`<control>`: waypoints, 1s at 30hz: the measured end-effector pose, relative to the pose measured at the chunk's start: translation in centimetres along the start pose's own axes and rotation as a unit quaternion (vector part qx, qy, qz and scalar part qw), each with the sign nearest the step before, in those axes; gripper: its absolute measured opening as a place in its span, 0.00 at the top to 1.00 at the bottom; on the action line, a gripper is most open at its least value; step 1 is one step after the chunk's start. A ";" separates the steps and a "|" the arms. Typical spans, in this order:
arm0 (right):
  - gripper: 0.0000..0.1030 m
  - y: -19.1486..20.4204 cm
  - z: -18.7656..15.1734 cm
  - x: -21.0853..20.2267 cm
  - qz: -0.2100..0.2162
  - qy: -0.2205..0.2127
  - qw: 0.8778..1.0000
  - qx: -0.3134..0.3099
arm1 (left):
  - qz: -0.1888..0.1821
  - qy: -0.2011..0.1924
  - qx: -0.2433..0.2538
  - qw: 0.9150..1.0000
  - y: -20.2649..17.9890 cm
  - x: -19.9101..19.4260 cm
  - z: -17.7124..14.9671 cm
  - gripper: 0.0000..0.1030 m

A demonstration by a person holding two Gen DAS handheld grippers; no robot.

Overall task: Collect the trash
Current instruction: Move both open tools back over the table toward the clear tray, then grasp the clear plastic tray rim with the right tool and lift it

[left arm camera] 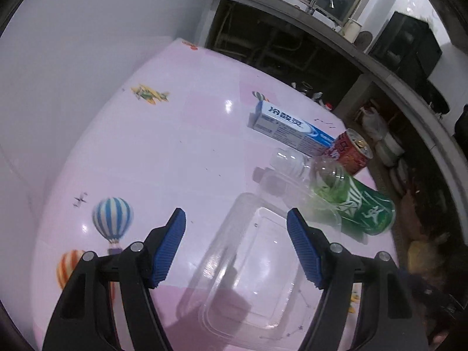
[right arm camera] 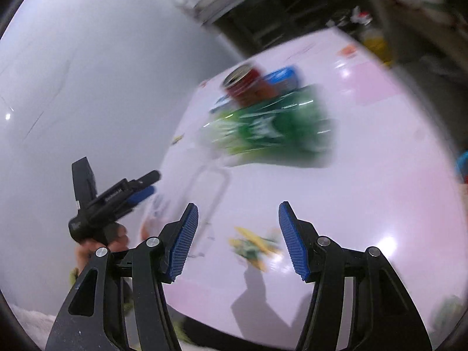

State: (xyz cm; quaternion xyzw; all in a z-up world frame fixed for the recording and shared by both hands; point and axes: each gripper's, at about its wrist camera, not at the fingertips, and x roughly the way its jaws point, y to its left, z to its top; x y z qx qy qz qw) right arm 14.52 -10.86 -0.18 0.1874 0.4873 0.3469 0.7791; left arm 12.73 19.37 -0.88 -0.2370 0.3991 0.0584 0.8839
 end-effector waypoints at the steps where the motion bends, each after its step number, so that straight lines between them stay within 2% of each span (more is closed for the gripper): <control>1: 0.46 0.5 0.4 1.3 0.007 0.011 1.000 0.002 | -0.008 0.004 -0.002 1.000 0.0 0.0 -0.1 0.33; 6: 0.46 1.9 1.8 6.7 0.025 0.053 0.998 0.011 | -0.053 0.023 -0.005 0.998 -0.6 0.2 -1.3 0.33; 8: 0.48 1.9 2.1 8.2 0.020 0.065 0.997 0.020 | -0.074 0.030 -0.008 0.997 -0.6 -0.2 -1.9 0.33; 15: 0.56 2.3 2.1 10.5 0.019 0.091 0.995 0.019 | -0.131 0.050 0.012 0.990 -1.5 -1.6 -3.6 0.33; 24: 0.84 2.8 1.0 11.1 -0.018 0.101 0.995 -0.007 | -0.172 0.072 0.032 0.982 -3.2 -2.3 -5.7 0.34; 30: 0.96 2.2 0.3 9.7 -0.029 0.096 0.995 -0.021 | -0.175 0.063 0.049 0.981 -3.9 -2.9 -5.9 0.34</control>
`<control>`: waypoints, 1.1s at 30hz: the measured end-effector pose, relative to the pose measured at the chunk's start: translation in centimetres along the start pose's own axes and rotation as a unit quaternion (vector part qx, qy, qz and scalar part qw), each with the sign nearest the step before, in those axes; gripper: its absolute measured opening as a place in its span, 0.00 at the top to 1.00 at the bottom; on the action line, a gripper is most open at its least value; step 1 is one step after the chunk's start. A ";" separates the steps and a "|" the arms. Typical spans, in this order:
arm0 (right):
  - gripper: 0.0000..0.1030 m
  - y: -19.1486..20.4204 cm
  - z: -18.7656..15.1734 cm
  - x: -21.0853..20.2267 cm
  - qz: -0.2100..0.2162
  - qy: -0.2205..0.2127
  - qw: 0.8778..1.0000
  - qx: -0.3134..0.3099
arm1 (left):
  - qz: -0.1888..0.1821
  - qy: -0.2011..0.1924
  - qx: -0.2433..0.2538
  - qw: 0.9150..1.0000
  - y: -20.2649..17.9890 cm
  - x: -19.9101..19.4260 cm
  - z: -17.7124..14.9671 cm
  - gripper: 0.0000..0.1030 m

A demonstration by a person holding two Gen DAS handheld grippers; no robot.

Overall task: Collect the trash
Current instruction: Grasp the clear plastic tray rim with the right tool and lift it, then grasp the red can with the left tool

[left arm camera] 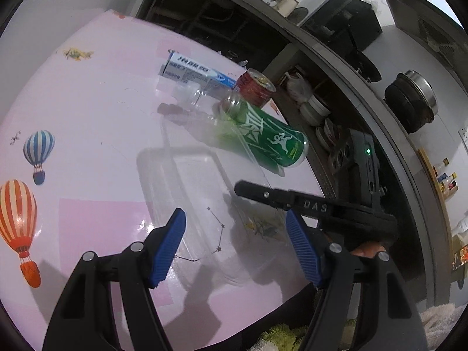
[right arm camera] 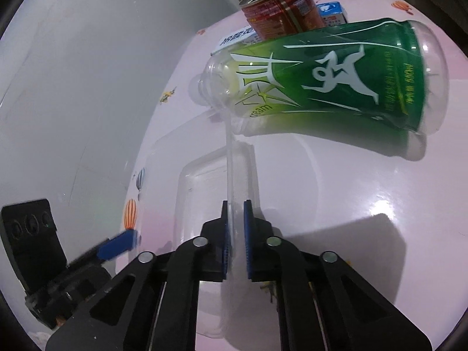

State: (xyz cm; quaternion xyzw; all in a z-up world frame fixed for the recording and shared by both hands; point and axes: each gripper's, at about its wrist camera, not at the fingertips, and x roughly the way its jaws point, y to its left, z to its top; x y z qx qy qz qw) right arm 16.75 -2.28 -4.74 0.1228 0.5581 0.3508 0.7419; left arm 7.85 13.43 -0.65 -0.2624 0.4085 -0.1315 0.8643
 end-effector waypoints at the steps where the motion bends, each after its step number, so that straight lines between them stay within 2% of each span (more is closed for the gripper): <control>1: 0.96 0.0 0.0 0.1 -0.004 -0.002 1.000 -0.003 | 0.005 -0.006 0.007 1.000 -0.2 -0.2 0.2 0.34; 10: 0.97 -1.0 -2.4 -3.6 -0.029 -0.031 0.999 -0.014 | 0.034 -0.065 0.077 0.994 -3.1 0.2 3.7 0.33; 13: 0.97 -2.0 -3.1 -5.3 -0.039 -0.043 0.998 -0.008 | 0.029 -0.079 0.093 0.992 -4.3 1.6 5.7 0.26; 15: 0.97 -3.0 -3.6 -6.8 -0.049 -0.051 0.997 -0.003 | 0.038 -0.089 0.115 0.989 -5.4 3.0 7.1 0.20; 22: 0.97 -6.2 -5.5 -10.1 -0.076 -0.083 0.993 0.041 | 0.084 -0.102 0.188 0.973 -8.2 8.1 10.8 0.12; 25: 0.97 -7.8 -6.1 -11.3 -0.086 -0.099 0.989 0.066 | 0.096 -0.097 0.197 0.971 -8.7 10.3 12.0 0.11; 33: 0.97 -9.8 -6.2 -12.7 -0.091 -0.123 0.983 0.099 | 0.121 -0.081 0.178 0.973 -8.3 14.1 14.1 0.11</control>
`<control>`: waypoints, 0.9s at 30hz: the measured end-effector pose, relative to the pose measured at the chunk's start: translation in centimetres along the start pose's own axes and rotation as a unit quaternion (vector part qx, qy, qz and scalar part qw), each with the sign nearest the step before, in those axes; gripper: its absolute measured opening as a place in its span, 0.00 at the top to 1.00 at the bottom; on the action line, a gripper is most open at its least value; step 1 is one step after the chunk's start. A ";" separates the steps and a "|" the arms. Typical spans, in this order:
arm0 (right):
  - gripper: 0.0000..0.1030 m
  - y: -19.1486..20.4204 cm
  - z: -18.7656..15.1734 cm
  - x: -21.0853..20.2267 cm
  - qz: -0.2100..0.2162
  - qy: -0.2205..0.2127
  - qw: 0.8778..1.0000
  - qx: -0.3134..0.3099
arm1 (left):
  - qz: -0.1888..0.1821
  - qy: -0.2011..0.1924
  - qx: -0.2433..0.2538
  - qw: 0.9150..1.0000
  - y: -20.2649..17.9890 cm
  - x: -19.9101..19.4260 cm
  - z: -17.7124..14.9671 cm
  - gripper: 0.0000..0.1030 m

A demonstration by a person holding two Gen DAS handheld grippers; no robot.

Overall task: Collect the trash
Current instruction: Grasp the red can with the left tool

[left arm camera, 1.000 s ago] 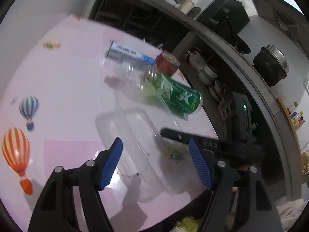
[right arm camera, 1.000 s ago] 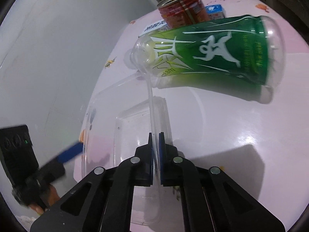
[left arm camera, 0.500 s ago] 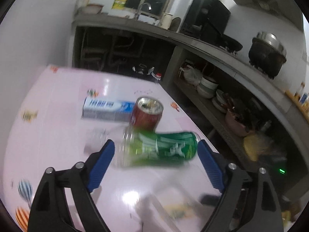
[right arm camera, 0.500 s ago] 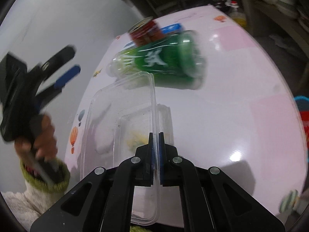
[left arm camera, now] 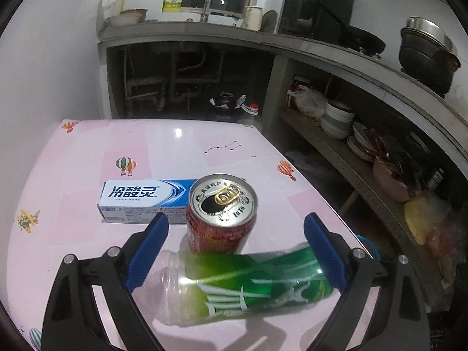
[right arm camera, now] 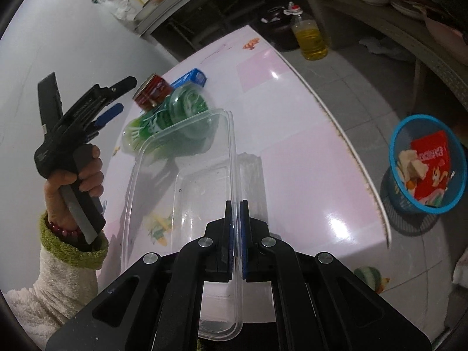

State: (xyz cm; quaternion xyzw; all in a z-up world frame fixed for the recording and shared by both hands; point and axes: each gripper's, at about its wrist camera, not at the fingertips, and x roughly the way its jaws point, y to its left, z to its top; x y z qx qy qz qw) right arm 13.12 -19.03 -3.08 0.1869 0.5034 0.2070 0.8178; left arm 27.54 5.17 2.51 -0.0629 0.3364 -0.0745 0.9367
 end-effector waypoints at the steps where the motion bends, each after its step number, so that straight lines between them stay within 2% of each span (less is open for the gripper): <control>1: 0.97 -0.1 0.1 0.1 0.000 -0.001 1.000 0.001 | 0.003 0.002 0.000 1.000 0.1 0.4 0.1 0.11; 14: 0.97 -1.5 0.0 -0.7 0.000 -0.005 1.000 0.008 | 0.025 0.014 0.005 1.000 0.2 2.8 0.0 0.33; 20: 0.97 -1.6 -0.1 -1.0 0.000 -0.006 1.000 0.008 | 0.034 0.011 0.005 0.999 0.0 3.1 -0.2 0.37; 27: 0.97 -1.7 -0.1 -1.3 -0.002 -0.005 1.000 0.004 | 0.036 0.023 0.000 0.999 0.1 3.7 -0.4 0.38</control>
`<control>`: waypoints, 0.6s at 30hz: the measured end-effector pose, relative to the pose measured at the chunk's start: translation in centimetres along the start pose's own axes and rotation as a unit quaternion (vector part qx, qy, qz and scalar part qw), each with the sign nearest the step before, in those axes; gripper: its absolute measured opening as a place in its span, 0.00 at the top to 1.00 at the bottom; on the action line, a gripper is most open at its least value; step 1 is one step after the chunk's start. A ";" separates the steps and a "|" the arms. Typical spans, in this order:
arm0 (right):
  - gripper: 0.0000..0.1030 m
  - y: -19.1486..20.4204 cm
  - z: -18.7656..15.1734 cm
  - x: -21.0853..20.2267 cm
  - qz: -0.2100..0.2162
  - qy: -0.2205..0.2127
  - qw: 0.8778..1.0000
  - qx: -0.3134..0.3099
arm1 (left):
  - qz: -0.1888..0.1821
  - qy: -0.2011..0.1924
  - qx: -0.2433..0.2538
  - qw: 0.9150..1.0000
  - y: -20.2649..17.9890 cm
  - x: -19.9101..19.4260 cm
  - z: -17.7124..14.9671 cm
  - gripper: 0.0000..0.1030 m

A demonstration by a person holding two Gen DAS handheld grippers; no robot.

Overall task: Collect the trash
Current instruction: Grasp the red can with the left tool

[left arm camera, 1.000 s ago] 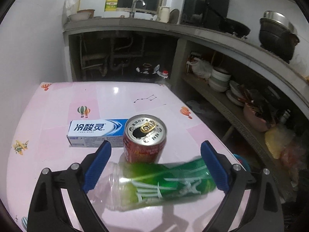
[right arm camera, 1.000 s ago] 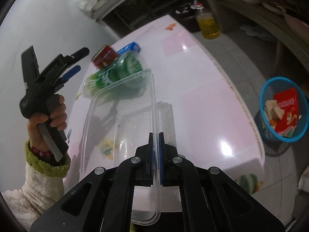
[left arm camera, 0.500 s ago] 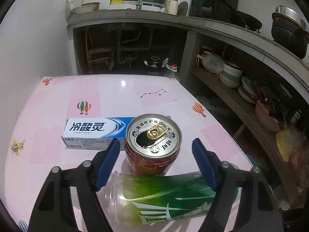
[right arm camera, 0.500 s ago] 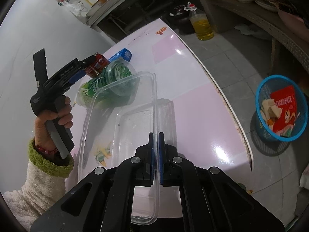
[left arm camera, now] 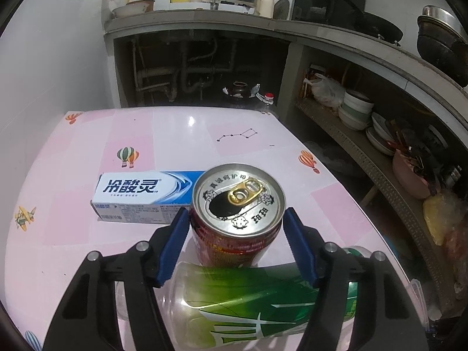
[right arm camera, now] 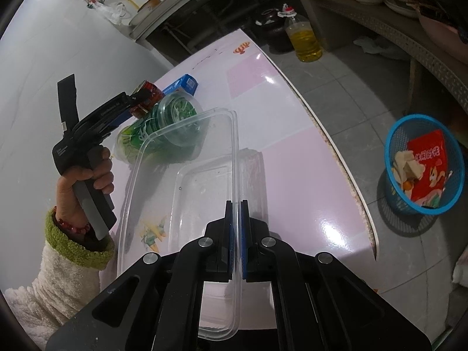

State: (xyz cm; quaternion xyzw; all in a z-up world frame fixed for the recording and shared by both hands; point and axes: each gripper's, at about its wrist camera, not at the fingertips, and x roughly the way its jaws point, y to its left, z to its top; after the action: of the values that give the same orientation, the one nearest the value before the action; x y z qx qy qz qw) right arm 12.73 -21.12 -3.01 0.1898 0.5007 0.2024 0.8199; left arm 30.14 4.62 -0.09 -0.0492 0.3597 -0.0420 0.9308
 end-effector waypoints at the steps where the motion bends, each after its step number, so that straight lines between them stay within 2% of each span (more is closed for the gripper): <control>1: 0.97 0.0 0.0 0.0 0.000 0.001 1.000 0.000 | 0.000 0.001 -0.001 1.000 0.0 0.1 0.0 0.38; 18: 0.97 -0.3 0.1 -0.2 0.000 0.000 1.000 0.000 | 0.006 -0.002 -0.014 1.000 0.0 0.1 0.1 0.38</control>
State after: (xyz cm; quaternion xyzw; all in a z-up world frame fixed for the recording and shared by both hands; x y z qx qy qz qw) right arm 12.77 -21.45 -2.94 0.1898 0.5008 0.2028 0.8197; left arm 30.27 4.63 -0.06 -0.0598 0.3584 -0.0311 0.9311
